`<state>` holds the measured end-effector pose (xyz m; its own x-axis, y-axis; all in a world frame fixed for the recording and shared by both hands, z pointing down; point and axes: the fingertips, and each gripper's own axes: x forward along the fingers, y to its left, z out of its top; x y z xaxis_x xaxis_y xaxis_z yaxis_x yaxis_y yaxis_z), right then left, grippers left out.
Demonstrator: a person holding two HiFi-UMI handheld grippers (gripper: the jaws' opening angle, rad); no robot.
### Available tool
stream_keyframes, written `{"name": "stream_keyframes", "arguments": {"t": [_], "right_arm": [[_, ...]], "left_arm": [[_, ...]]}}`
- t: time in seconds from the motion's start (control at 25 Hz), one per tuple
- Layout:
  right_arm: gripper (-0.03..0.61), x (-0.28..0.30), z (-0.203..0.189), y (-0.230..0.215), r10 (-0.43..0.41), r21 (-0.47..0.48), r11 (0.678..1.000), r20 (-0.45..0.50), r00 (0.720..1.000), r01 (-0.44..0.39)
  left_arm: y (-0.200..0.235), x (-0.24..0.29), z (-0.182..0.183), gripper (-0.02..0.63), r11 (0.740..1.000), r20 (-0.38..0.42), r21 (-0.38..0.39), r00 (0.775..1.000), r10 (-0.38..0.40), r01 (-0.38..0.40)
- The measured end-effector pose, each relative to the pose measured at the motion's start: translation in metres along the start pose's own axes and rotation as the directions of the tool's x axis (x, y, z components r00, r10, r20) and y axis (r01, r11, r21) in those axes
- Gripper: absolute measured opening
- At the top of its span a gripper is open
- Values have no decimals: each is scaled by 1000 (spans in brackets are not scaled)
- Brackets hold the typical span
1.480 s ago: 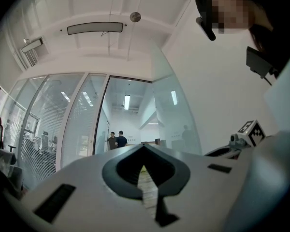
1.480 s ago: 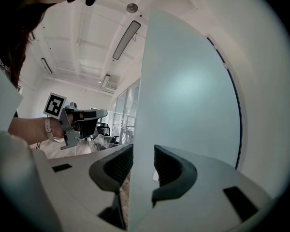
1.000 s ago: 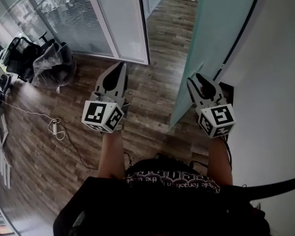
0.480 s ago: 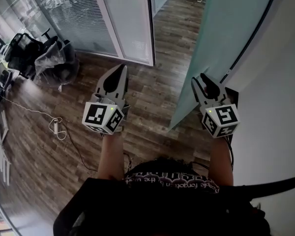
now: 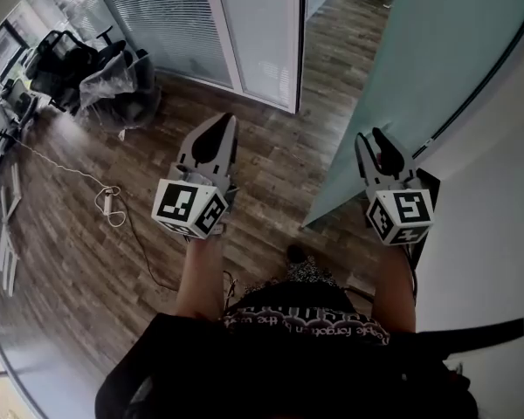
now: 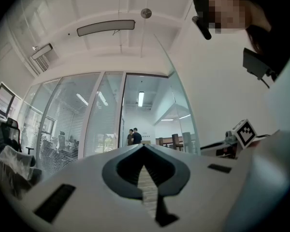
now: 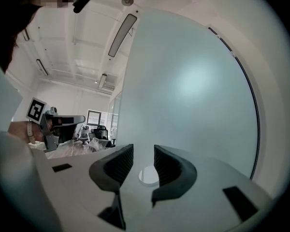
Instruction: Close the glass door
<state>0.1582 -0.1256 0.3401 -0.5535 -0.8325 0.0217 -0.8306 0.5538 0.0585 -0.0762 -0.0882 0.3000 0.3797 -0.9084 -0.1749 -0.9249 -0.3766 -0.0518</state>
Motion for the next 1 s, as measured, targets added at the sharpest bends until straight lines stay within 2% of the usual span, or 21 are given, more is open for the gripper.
{"name": "stream_keyframes", "arguments": {"t": [0.28,0.44,1.0], "right_arm": [[120,37,4,5,2,-11,1000,17,1000,-2],[120,60,4,8,0,6,1000,17,1000,0],[120,146,-2,5,1,3,1000,23,1000,-1]], "left_arm": [[36,-8,-5,2,997,-12,-8,997,80,-80],[54,-5,-8,2,995,-10,-7,995,100,-100],[107,53,-19,2,999,-7,6,999,49,-49]]}}
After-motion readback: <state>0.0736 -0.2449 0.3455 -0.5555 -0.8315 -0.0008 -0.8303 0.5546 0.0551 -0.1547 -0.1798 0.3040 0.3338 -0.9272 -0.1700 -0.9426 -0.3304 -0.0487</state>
